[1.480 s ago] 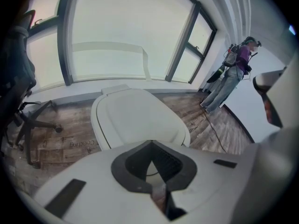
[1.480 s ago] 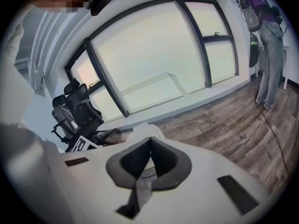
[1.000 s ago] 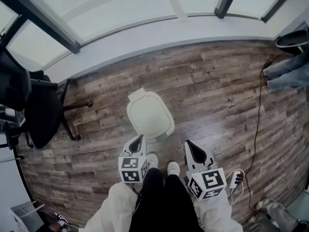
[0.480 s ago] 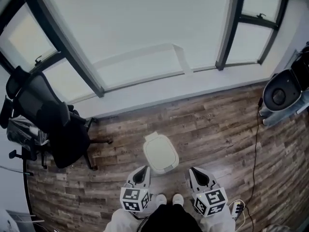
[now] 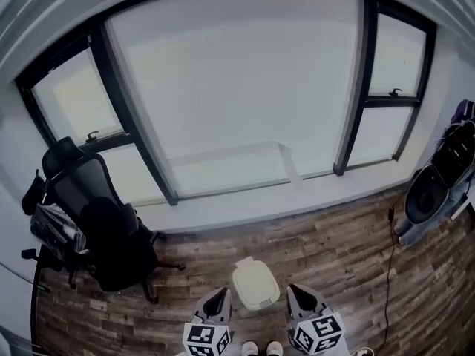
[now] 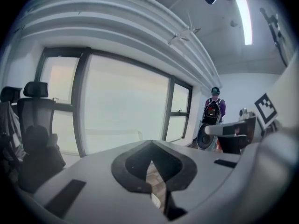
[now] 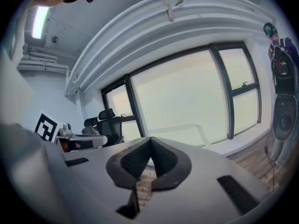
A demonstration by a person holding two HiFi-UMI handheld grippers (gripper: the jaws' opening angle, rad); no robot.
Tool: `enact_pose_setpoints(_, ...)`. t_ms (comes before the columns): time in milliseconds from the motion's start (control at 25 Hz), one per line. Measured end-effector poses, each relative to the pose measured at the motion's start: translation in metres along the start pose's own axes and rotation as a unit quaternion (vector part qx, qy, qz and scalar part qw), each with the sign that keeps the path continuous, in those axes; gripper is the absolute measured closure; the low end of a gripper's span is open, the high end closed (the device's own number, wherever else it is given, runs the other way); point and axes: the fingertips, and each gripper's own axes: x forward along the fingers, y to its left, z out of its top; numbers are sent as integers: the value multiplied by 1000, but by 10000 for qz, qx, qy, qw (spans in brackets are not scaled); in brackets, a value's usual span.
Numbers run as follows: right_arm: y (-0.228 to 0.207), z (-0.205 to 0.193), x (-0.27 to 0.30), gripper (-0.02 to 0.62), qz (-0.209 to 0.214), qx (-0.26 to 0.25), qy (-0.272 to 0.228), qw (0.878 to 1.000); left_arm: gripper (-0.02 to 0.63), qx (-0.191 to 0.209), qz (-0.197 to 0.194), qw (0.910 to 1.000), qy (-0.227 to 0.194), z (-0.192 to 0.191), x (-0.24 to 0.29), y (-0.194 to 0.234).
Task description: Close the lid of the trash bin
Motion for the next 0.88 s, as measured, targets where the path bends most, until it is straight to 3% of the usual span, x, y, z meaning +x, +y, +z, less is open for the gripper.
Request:
enact_pose_setpoints(200,25,38,-13,572,131,-271,-158,9994,598,-29,61,9998,-191,36,-29,-4)
enact_pose_setpoints(480,35,50,-27,572,197,-281,-275,9990,598,44,89,9988,-484,64,-42,-14)
enact_pose_setpoints(880,37,61,-28,572,158,-294,-387,9987,598,86,-103,9982,-579,66,-36,-21)
